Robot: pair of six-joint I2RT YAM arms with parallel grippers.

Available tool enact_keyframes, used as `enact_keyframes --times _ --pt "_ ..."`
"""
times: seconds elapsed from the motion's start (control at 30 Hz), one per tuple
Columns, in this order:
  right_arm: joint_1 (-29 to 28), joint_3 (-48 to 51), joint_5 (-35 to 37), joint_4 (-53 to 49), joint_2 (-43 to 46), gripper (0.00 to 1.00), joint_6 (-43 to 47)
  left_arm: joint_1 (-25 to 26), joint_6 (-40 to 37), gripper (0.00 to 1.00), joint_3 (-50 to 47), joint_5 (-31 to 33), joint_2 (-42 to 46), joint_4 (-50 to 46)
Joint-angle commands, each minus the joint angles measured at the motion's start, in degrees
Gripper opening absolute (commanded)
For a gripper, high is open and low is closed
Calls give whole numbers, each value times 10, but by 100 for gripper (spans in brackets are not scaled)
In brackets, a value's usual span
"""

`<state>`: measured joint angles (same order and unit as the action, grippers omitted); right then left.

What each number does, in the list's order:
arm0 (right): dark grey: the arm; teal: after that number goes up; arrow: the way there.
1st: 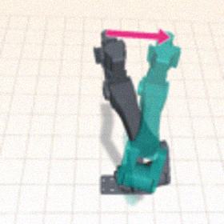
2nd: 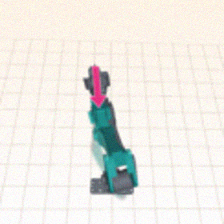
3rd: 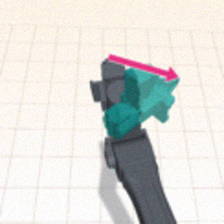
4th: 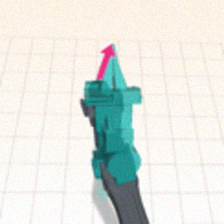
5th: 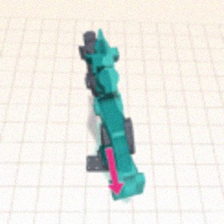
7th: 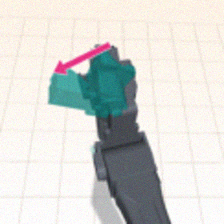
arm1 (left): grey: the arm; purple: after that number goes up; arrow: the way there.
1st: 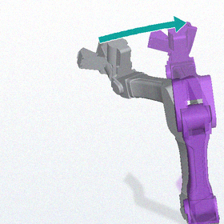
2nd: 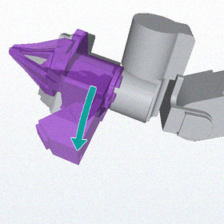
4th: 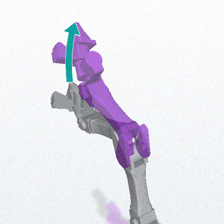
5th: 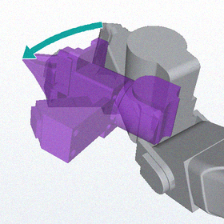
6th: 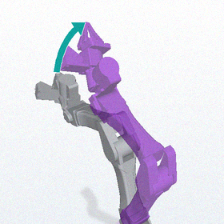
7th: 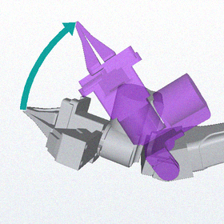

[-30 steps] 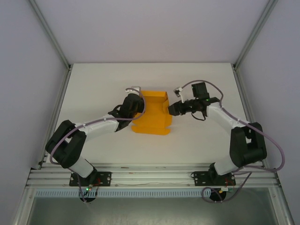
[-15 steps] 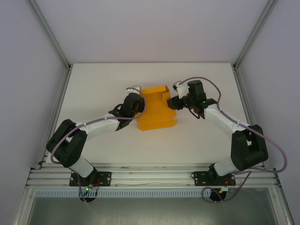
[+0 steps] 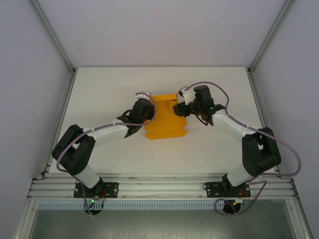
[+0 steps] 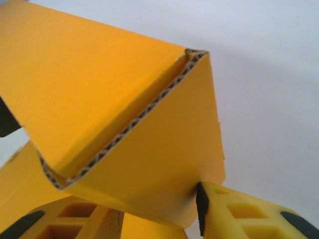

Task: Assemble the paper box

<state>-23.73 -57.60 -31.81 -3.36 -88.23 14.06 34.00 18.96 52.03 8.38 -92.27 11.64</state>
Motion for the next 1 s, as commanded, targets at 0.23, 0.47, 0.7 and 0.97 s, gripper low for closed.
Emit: enact_keyframes --times 0.23,0.47,0.7,0.97 --pt "-62 -4 323 147 -47 21 -116 10 -4 0 22 -12 -4 -4" --pt "-111 -54 572 93 -102 0 -156 18 11 0 38 21 -1 -25" --pt "-114 -103 747 -16 -151 0 -265 24 39 0 55 51 -2 -50" --pt "-125 -83 766 43 -149 0 -215 25 50 0 66 53 -9 -58"
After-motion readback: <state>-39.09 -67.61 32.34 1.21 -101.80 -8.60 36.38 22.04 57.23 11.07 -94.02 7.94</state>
